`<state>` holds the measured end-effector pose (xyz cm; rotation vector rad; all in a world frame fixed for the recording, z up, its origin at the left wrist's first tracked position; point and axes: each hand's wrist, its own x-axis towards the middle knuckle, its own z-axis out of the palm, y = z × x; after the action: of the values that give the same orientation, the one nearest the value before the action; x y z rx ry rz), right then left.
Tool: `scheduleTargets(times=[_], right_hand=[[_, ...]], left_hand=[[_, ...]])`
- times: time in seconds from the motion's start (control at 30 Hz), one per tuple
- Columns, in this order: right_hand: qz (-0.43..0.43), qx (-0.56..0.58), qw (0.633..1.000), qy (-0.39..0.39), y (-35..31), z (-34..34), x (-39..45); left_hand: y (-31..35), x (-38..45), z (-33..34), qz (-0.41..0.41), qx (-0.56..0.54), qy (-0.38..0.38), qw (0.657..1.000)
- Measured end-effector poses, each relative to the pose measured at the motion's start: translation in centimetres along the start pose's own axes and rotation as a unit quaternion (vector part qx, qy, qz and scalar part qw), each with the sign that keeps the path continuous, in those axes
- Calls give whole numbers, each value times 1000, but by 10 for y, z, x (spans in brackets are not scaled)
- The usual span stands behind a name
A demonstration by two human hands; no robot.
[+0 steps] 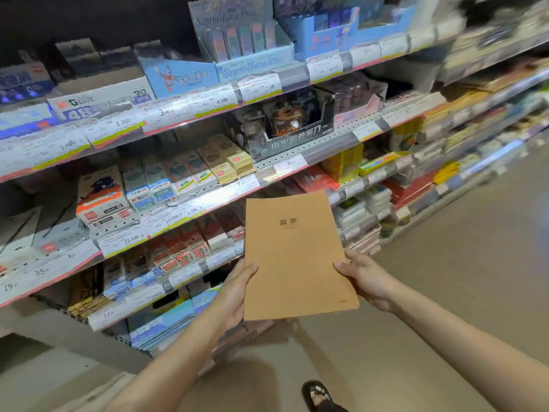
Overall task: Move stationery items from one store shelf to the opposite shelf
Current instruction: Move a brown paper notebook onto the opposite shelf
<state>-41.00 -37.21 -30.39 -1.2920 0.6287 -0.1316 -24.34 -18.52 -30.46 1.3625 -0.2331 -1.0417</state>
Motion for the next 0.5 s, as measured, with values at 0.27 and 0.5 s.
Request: scheduleTargets(times=[0.27,0.5], right_hand=[[-51,41,992,106,0,-66,-75],[-80,56,972,213,-12,-154,-124]], left_hand=[[8,7,98,42,92,-102,990],[13,39,211,60,131,-188,972]])
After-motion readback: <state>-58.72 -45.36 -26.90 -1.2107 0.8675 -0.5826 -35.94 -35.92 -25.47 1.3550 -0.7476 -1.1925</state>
